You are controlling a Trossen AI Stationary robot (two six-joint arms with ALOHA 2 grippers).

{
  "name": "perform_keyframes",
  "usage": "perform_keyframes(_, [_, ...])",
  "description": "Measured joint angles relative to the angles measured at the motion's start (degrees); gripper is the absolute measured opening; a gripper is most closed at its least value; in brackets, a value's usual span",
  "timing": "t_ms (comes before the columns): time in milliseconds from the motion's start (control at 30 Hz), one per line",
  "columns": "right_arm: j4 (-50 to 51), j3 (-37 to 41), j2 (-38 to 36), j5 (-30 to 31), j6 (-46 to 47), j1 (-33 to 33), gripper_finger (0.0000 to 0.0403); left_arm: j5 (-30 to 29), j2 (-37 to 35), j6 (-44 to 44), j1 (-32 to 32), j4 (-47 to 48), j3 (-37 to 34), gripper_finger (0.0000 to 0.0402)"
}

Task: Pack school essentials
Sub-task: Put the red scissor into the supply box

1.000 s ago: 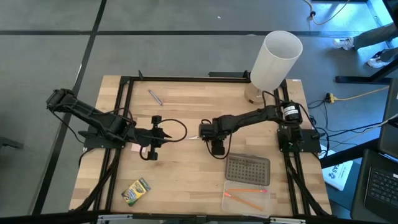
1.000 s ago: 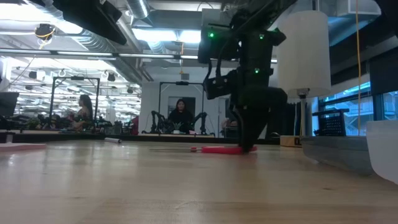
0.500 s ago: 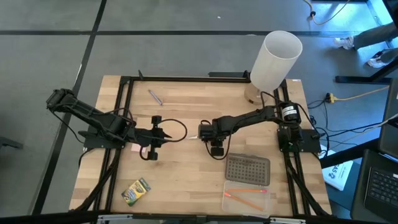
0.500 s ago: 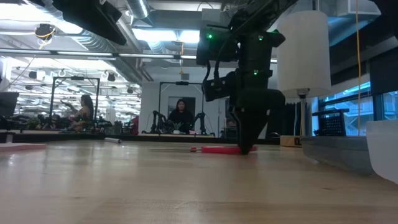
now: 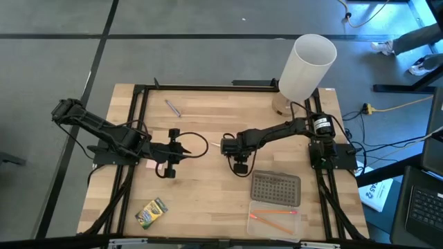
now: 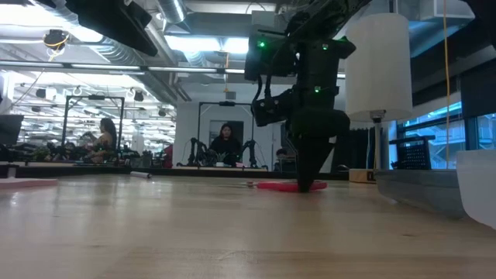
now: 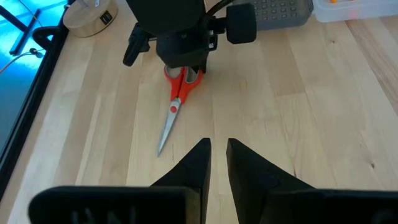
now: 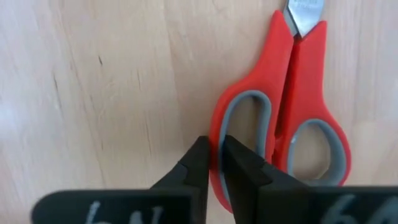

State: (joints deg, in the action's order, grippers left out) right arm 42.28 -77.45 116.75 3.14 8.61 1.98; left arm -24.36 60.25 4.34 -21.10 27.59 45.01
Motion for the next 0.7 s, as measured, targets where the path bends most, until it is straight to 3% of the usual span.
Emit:
perform_keyframes(133, [-0.3, 0.0, 0.0, 0.2, 0.3, 0.2, 0.005, 0.0, 0.0, 0.0, 0.0, 0.0, 0.0, 0.0047])
perform_keyframes(367, [-0.4, 0.0, 0.0, 0.3, 0.1, 0.2, 0.0024, 0.0, 0.0, 0.0, 0.0, 0.0, 0.0, 0.0047])
perform_keyframes(700, [-0.8, -2.3, -0.6, 1.1, -0.2, 1.7, 0.003, 0.0, 0.0, 0.1, 0.0, 0.0, 0.0, 0.0047])
